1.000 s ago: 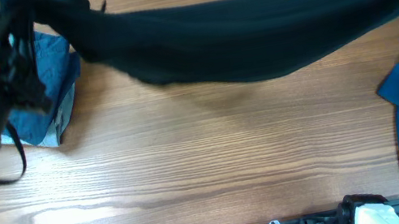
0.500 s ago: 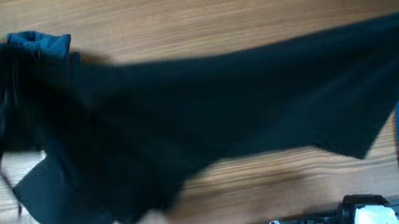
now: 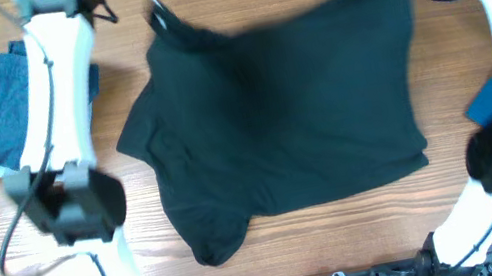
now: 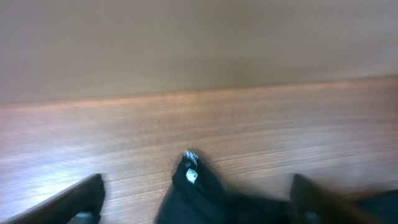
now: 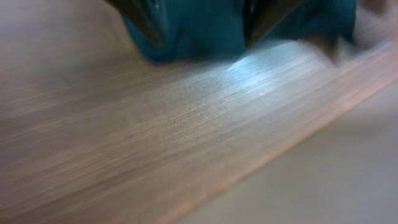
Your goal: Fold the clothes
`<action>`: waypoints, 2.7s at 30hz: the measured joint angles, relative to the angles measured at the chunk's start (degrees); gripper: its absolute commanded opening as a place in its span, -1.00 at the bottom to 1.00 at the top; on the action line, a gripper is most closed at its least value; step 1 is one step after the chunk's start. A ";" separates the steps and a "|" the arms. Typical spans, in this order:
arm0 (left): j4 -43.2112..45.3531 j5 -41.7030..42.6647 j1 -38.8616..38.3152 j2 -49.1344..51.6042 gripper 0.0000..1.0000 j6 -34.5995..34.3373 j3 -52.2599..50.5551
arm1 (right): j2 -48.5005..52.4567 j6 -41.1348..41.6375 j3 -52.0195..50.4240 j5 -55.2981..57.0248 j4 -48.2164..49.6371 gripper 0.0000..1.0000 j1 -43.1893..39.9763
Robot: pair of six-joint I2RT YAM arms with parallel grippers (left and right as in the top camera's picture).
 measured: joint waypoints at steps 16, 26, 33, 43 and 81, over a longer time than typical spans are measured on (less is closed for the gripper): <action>-20.65 0.07 2.86 -9.16 1.00 -0.09 -0.76 | -4.87 -8.90 -1.38 -3.98 -15.87 0.31 -11.34; -44.74 0.44 2.80 -28.68 0.99 -2.08 -0.66 | -25.40 -10.36 -1.38 -4.26 -23.89 0.31 -10.75; -51.56 0.42 2.80 -33.99 1.00 -6.38 -3.19 | -39.91 -9.60 -0.92 -4.55 -37.81 0.35 -10.71; -33.59 8.07 2.80 -32.48 0.63 -8.50 -36.04 | -40.17 -7.26 -24.15 -3.89 -26.03 -0.91 -10.60; -29.86 13.27 2.69 -31.61 0.35 -10.01 -43.91 | -3.48 18.51 -46.38 12.26 25.31 -0.91 -9.49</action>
